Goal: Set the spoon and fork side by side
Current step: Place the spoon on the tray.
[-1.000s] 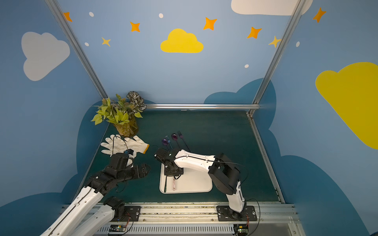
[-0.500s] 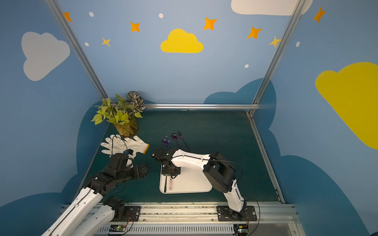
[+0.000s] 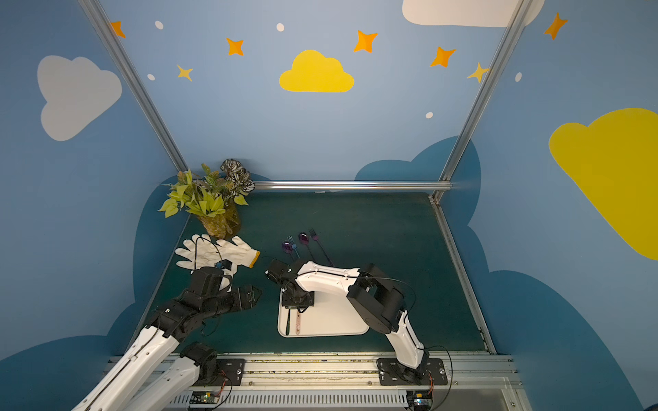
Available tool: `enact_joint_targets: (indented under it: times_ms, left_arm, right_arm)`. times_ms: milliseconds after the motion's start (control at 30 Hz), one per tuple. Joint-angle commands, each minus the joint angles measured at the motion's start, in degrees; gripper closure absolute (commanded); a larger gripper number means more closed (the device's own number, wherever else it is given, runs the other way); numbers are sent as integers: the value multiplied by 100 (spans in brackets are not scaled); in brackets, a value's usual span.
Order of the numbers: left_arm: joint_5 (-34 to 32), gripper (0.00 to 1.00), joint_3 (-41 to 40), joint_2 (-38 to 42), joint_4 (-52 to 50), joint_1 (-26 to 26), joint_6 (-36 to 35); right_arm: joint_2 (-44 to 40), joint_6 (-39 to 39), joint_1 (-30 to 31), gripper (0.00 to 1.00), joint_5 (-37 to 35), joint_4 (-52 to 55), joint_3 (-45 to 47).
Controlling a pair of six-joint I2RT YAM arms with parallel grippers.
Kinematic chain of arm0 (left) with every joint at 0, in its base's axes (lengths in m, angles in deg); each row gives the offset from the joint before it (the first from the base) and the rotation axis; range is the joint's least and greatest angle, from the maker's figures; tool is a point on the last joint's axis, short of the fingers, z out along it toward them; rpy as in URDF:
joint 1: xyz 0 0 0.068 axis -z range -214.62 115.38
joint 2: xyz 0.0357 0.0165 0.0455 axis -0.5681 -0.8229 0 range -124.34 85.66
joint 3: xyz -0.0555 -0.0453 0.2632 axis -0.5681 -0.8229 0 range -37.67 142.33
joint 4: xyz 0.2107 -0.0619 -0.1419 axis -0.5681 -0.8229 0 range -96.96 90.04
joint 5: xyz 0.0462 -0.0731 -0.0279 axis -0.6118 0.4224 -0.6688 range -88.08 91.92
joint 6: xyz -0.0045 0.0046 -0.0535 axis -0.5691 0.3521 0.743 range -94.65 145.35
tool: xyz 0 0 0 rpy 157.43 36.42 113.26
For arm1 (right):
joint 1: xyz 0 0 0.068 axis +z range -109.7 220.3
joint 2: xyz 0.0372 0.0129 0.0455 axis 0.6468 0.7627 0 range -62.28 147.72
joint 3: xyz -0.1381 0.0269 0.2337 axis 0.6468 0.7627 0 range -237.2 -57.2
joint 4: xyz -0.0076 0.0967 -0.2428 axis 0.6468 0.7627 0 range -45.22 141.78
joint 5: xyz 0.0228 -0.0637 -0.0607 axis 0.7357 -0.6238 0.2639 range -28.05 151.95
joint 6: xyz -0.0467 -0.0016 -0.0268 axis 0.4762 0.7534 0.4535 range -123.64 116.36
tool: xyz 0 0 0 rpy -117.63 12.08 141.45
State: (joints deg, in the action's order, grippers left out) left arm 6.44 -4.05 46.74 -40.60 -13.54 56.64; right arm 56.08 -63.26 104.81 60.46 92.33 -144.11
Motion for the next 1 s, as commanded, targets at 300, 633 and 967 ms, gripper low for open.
enact_joint_targets:
  times_ms: [300, 633, 967]
  left_arm:
    - [32, 0, -14, 57, 13, 10, -21]
    - [15, 0, 2, 73, -5, 8, -25]
    - [50, 0, 17, -36, 3, 10, -60]
  right_arm:
    - [120, -60, -67, 76, 6, 121, -100]
    - [-433, 454, -50, 54, -359, 472, -397]
    - [-1353, 3138, -1445, 49, 217, 652, -588]
